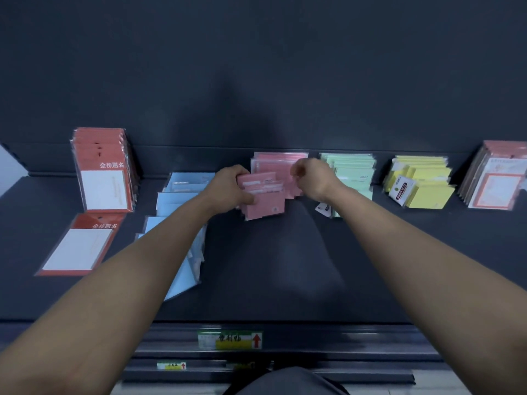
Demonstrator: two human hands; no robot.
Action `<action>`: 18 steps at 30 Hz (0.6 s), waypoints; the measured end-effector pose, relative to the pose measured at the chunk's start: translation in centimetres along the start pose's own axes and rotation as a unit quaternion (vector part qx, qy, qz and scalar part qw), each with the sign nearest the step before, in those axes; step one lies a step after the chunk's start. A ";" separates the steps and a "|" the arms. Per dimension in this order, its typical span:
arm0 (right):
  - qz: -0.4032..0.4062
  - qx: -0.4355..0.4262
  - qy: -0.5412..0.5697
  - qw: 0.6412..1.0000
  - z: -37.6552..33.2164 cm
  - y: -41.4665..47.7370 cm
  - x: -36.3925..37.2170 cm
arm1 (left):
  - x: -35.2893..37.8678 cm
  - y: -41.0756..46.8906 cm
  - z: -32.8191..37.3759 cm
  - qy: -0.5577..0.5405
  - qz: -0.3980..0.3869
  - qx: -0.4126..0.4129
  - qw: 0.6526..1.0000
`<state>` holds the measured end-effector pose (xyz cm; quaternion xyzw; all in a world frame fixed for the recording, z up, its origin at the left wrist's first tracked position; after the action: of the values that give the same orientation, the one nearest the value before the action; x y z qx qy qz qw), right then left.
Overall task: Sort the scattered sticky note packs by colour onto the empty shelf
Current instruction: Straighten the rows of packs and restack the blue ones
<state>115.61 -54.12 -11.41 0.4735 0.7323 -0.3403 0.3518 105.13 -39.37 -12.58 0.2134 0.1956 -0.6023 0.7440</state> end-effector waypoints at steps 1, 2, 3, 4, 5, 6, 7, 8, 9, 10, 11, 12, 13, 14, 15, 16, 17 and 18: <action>0.015 -0.013 -0.023 1.000 -0.2 0.0 0.3 | -0.3 -0.3 -0.3 0.005 0.001 -0.006 1.000; 0.021 -0.021 -0.040 0.999 -0.3 -0.1 0.9 | -0.5 -0.5 -0.4 0.008 0.001 -0.009 1.000; 0.022 -0.024 -0.054 0.998 -0.4 -0.3 1.5 | -0.7 -0.7 -0.6 0.011 0.002 -0.009 1.000; 0.024 -0.024 -0.067 0.997 -0.3 -0.5 2.0 | -0.8 -0.8 -0.6 0.012 0.004 -0.009 1.000; 0.027 -0.025 -0.077 0.996 -0.3 -0.6 2.4 | -0.9 -0.9 -0.5 0.014 0.006 -0.008 1.000; 0.034 -0.031 -0.083 0.996 -0.3 -0.8 2.5 | -1.0 -1.0 -0.5 0.016 0.008 -0.008 1.000; 0.044 -0.040 -0.086 0.995 -0.3 -0.9 2.6 | -1.1 -1.0 -0.5 0.018 0.009 -0.009 1.000; 0.053 -0.049 -0.087 0.994 -0.4 -1.0 2.5 | -1.2 -1.1 -0.5 0.018 0.009 -0.011 1.000; 0.060 -0.058 -0.088 0.993 -0.4 -1.1 2.5 | -1.2 -1.2 -0.5 0.017 0.008 -0.014 1.000; 0.065 -0.064 -0.088 0.992 -0.4 -1.1 2.5 | -1.2 -1.2 -0.6 0.018 0.007 -0.016 1.000; 0.069 -0.069 -0.088 0.991 -0.5 -1.1 2.5 | -1.2 -1.2 -0.7 0.018 0.006 -0.017 1.000; 0.073 -0.072 -0.089 0.991 -0.5 -1.0 2.6 | -1.2 -1.2 -0.7 0.018 0.005 -0.017 1.000; 0.078 -0.074 -0.092 0.990 -0.5 -1.0 2.6 | -1.2 -1.1 -0.7 0.016 0.004 -0.018 1.000; 0.083 -0.076 -0.097 0.989 -0.5 -1.0 2.6 | -1.2 -1.1 -0.7 0.016 0.004 -0.019 1.000; 0.089 -0.077 -0.102 0.988 -0.5 -0.9 2.6 | -1.3 -1.1 -0.8 0.016 0.003 -0.020 1.000; 0.092 -0.076 -0.108 0.987 -0.5 -0.9 2.6 | -1.3 -1.0 -0.8 0.017 0.002 -0.021 1.000; 0.093 -0.074 -0.113 0.986 -0.4 -0.8 2.8 | -1.3 -1.0 -0.8 0.017 0.002 -0.022 1.000; 0.092 -0.071 -0.117 0.986 -0.4 -0.7 2.9 | -1.4 -1.0 -0.9 0.015 0.002 -0.023 1.000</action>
<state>113.98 -52.74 -13.52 0.4697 0.6616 -0.3066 0.4976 103.83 -37.96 -12.66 0.2054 0.2205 -0.5929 0.7468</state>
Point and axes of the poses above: each hand's wrist, its own y-axis towards the middle knuckle, its own x-axis out of the palm, z = x × y, the point moved 9 cm from there along y, towards the middle knuckle, and after that the axes turned 13 degrees about x, right-handed, at the moved point
